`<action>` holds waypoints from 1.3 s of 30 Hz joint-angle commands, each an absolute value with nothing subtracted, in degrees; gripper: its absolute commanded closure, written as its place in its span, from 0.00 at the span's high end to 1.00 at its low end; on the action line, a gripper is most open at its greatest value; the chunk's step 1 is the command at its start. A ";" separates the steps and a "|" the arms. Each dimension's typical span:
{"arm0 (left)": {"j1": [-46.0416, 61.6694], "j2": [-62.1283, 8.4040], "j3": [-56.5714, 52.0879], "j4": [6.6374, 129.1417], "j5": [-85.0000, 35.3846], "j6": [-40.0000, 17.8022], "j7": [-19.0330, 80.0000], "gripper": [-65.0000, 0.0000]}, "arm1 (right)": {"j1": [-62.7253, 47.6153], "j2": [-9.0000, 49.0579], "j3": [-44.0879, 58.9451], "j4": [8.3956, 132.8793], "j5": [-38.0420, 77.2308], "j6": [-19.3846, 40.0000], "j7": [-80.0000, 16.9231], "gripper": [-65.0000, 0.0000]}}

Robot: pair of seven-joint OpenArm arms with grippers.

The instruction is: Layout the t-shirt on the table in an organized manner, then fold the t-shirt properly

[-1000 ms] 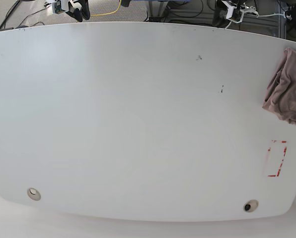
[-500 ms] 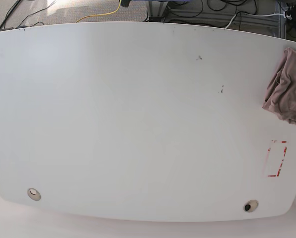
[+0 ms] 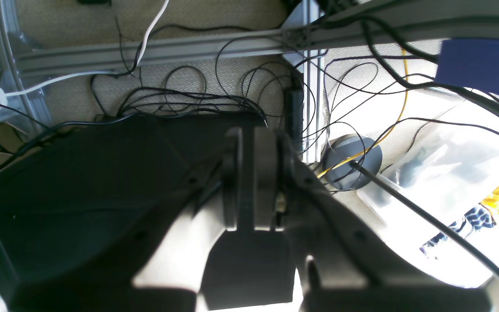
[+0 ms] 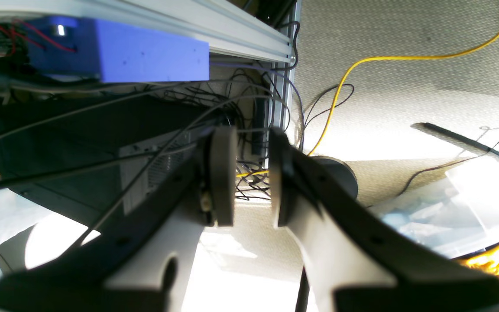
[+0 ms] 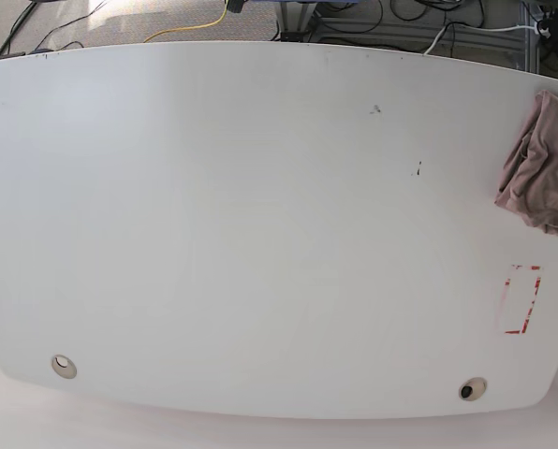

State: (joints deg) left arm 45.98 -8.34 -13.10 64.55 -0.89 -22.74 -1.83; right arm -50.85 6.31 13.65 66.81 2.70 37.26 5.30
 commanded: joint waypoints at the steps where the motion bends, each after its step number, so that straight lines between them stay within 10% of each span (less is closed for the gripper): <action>1: 43.65 -9.19 -11.65 61.49 0.48 -22.99 -2.68 0.06 | -49.27 6.29 12.97 63.60 1.71 37.58 6.20 0.19; 39: 6.99 -8.66 -9.89 9.98 13.58 -16.75 -2.51 0.06 | -21.93 6.20 8.57 27.47 -0.66 27.30 5.76 0.19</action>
